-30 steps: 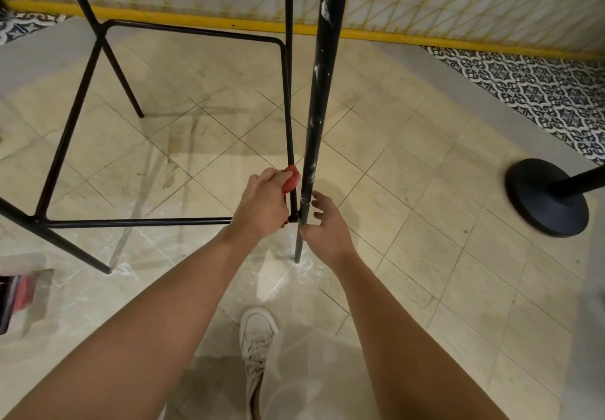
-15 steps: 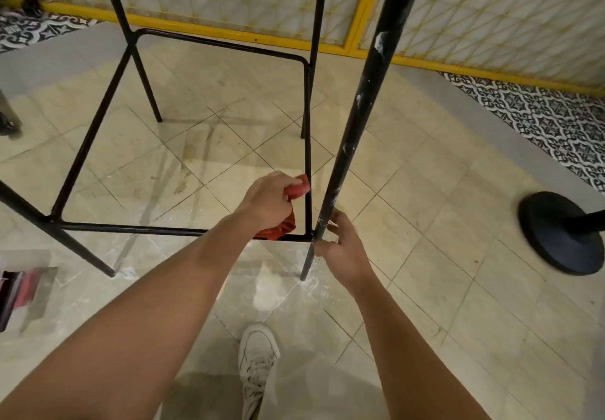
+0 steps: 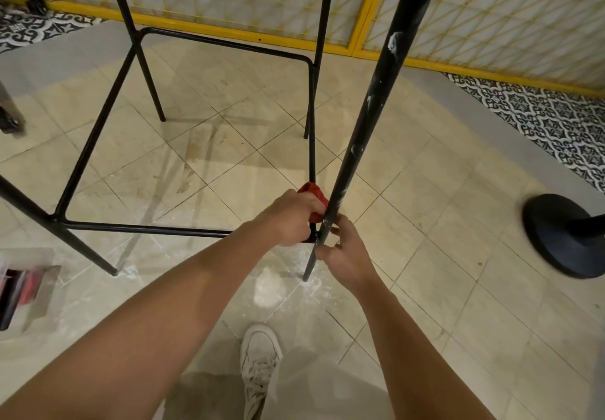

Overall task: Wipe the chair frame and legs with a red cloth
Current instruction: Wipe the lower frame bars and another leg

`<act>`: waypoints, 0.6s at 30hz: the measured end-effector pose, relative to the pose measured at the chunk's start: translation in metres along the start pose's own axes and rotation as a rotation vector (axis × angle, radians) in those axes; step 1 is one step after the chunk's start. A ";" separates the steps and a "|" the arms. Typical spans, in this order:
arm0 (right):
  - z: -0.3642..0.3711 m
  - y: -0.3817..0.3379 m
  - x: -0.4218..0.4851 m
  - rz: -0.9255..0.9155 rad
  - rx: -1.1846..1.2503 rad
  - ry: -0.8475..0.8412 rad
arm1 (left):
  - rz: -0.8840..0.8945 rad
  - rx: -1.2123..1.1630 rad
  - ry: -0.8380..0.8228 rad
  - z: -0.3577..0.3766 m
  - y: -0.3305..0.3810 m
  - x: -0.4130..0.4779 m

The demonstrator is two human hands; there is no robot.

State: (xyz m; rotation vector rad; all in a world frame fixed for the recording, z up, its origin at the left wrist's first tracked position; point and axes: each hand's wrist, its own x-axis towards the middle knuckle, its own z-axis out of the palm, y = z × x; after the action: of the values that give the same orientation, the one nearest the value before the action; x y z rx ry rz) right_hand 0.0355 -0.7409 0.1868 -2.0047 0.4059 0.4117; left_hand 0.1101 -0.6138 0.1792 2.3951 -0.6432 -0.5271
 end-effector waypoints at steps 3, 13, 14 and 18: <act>0.001 0.000 -0.001 0.002 0.014 0.006 | -0.076 0.011 0.096 -0.005 -0.009 0.002; 0.000 -0.004 -0.005 0.033 0.073 -0.005 | -0.015 0.303 -0.098 -0.003 0.003 -0.042; 0.000 -0.004 -0.006 0.033 0.082 -0.008 | -0.017 0.298 -0.093 -0.002 0.006 -0.045; -0.002 -0.007 -0.013 0.041 0.109 -0.014 | -0.062 0.186 -0.108 -0.004 0.013 -0.051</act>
State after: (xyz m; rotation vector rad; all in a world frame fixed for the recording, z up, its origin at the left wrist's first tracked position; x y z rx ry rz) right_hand 0.0279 -0.7380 0.1988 -1.8896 0.4523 0.4199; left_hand 0.0668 -0.5927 0.2011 2.5820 -0.6941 -0.6521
